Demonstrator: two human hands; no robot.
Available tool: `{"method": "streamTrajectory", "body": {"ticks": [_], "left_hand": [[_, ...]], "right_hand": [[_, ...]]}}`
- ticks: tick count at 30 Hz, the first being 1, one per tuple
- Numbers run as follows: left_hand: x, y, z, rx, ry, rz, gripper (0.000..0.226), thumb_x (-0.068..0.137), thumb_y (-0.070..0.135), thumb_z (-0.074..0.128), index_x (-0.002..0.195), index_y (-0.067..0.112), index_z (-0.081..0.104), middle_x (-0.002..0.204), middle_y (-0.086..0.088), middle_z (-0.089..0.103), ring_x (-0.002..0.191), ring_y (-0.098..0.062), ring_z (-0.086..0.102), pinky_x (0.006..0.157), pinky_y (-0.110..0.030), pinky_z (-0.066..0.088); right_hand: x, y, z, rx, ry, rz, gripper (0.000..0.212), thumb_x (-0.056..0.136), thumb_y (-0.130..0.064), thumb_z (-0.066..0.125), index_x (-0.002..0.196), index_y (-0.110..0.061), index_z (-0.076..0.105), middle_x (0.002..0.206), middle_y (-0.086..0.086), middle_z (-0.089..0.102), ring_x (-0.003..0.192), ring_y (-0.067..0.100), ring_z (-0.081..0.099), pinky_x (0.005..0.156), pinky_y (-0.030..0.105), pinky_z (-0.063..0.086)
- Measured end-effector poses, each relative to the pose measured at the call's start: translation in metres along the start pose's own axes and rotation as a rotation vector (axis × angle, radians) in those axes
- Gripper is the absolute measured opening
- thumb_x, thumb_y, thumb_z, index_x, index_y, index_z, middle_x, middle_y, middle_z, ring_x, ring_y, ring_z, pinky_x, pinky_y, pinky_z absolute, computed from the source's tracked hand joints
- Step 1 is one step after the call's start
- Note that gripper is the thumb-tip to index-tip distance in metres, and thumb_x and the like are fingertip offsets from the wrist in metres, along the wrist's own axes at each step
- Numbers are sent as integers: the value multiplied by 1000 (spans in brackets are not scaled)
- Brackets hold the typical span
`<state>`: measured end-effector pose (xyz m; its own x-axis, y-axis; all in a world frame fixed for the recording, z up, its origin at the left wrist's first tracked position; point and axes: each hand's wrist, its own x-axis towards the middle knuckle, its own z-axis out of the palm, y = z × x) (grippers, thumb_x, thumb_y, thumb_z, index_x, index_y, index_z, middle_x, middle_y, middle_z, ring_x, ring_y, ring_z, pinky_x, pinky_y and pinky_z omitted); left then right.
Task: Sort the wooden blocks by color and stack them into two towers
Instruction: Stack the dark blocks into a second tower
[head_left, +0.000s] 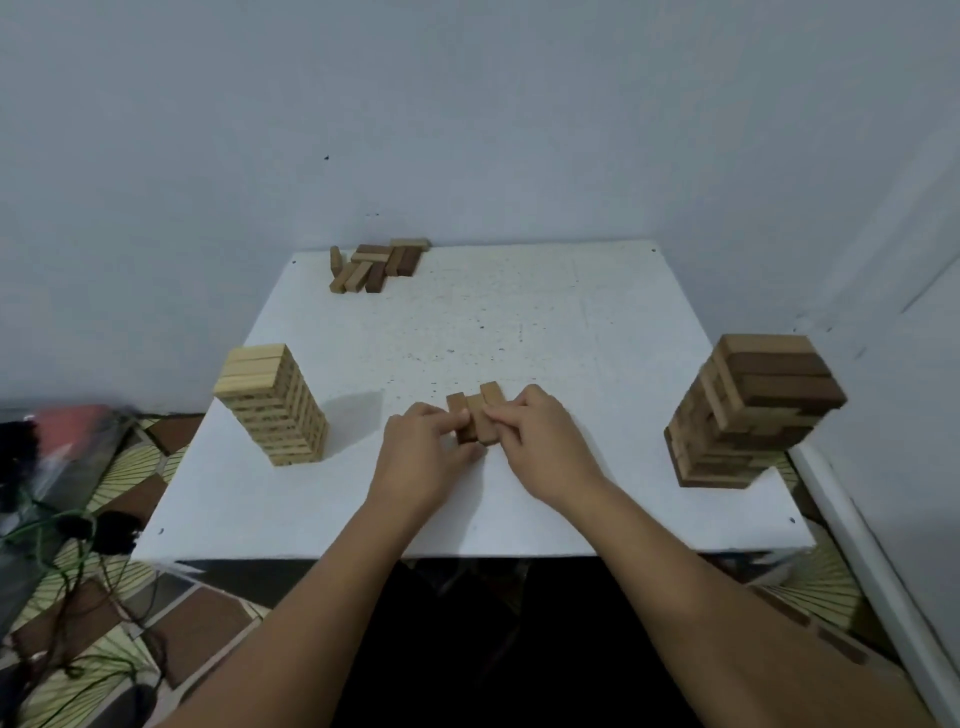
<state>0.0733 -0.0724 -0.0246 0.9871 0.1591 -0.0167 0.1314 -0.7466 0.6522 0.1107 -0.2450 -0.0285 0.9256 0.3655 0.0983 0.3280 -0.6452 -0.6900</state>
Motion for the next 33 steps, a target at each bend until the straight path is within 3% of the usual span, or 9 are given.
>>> {"method": "streamTrajectory", "body": {"ticks": [5, 9, 12, 15, 19, 24, 28, 33], "left_hand": [[-29, -3, 3, -69, 47, 53, 37, 89, 35, 81, 124, 25, 76, 116, 10, 62, 107, -7, 56, 91, -18, 37], [-36, -4, 8, -201, 89, 9, 34, 89, 30, 81, 122, 27, 77, 116, 18, 62, 104, 6, 56, 86, -4, 36], [-37, -7, 8, -244, 85, 20, 33, 88, 28, 82, 120, 30, 77, 115, 20, 63, 101, 14, 54, 86, -4, 37], [-36, -9, 4, -255, 60, 7, 40, 86, 27, 84, 122, 37, 72, 115, 19, 63, 96, 12, 54, 86, -14, 42], [-27, -6, -11, -246, -43, -23, 74, 78, 32, 90, 142, 41, 54, 119, 18, 64, 95, -4, 59, 83, -19, 44], [5, -3, -32, -1, -249, -4, 100, 66, 45, 96, 152, 33, 48, 119, 11, 55, 94, -6, 55, 81, -26, 42], [22, 0, -37, 81, -334, 37, 92, 62, 51, 97, 144, 34, 59, 114, 8, 54, 92, -7, 54, 81, -27, 42], [20, -2, -32, 2, -294, 39, 81, 62, 47, 98, 135, 36, 65, 113, 6, 54, 91, -7, 54, 81, -25, 41]], "right_hand": [[-25, 3, -10, 106, 28, 31, 27, 100, -23, 65, 125, -29, 73, 102, -3, 61, 96, 14, 64, 91, 29, 51], [-27, 12, -11, 123, 24, 41, 46, 96, -25, 70, 141, -32, 60, 117, -7, 64, 110, 11, 57, 102, 33, 47], [-32, 18, -10, 75, -3, 39, 58, 95, -29, 71, 148, -35, 49, 125, -9, 57, 114, 10, 52, 105, 33, 42], [-32, 22, -8, 23, -8, 18, 59, 96, -33, 69, 149, -37, 45, 128, -10, 57, 116, 13, 51, 106, 36, 40], [-25, 21, -16, 64, -66, 68, 71, 94, -34, 72, 156, -32, 37, 129, -10, 54, 114, 8, 49, 107, 35, 41], [-4, 15, -38, -39, -214, 115, 91, 82, -46, 79, 158, -40, 28, 135, -9, 43, 128, 16, 41, 113, 41, 35], [10, 13, -50, -120, -363, 152, 92, 75, -56, 78, 155, -46, 33, 138, -12, 39, 133, 18, 34, 111, 40, 33], [5, 11, -44, -92, -291, 135, 71, 76, -50, 79, 140, -50, 48, 129, -16, 41, 123, 11, 35, 104, 31, 24]]}}
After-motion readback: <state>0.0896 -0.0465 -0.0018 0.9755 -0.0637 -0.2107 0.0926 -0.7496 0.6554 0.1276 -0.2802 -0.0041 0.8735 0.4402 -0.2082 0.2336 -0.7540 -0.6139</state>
